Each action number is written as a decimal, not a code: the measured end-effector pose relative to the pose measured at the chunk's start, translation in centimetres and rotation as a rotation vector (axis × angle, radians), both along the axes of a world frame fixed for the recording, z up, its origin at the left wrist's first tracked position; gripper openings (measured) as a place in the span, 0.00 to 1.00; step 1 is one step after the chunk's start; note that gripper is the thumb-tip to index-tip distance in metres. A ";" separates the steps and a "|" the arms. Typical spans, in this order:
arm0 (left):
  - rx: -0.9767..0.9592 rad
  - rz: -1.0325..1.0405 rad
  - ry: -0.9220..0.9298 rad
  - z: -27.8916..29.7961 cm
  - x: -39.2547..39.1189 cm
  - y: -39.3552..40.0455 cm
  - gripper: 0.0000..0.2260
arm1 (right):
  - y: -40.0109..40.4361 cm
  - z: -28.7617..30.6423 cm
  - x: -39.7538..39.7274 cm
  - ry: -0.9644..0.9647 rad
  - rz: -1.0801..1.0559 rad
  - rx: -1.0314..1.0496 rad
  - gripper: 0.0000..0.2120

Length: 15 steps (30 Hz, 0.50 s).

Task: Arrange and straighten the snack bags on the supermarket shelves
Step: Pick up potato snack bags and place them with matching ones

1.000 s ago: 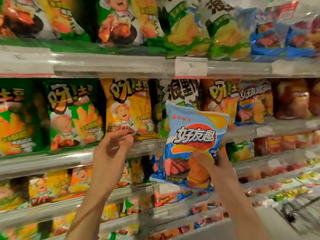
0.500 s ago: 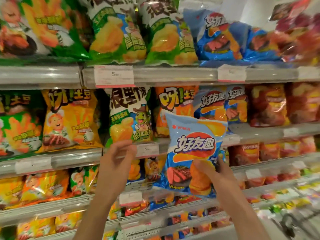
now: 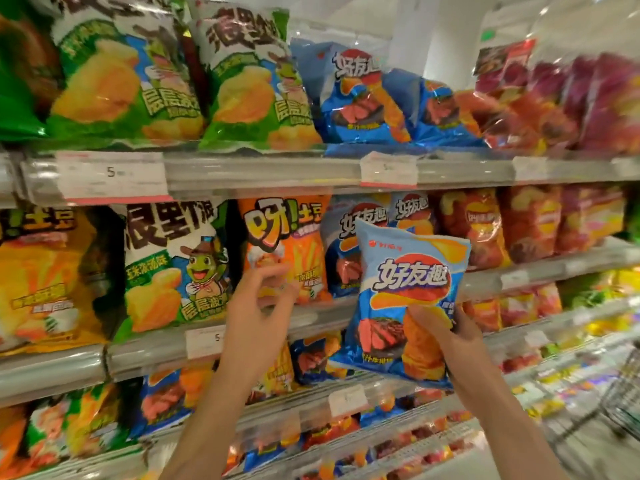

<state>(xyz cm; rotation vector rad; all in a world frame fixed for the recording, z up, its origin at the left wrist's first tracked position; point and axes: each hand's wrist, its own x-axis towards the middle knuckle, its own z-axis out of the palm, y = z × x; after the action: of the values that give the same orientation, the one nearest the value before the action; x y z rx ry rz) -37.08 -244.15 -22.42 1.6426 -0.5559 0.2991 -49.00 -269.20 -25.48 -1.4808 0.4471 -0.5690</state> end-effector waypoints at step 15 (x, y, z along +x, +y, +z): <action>0.140 0.190 -0.084 -0.1 1.7 -15.3 0.12 | -18.6 4.8 7.6 0.006 0.072 -0.236 0.18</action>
<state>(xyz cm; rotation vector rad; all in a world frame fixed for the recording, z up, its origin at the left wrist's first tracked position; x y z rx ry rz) -35.43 -259.50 -22.49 1.8291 -0.4935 0.4803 -41.42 -287.76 -20.71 -1.7169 0.3382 -0.5749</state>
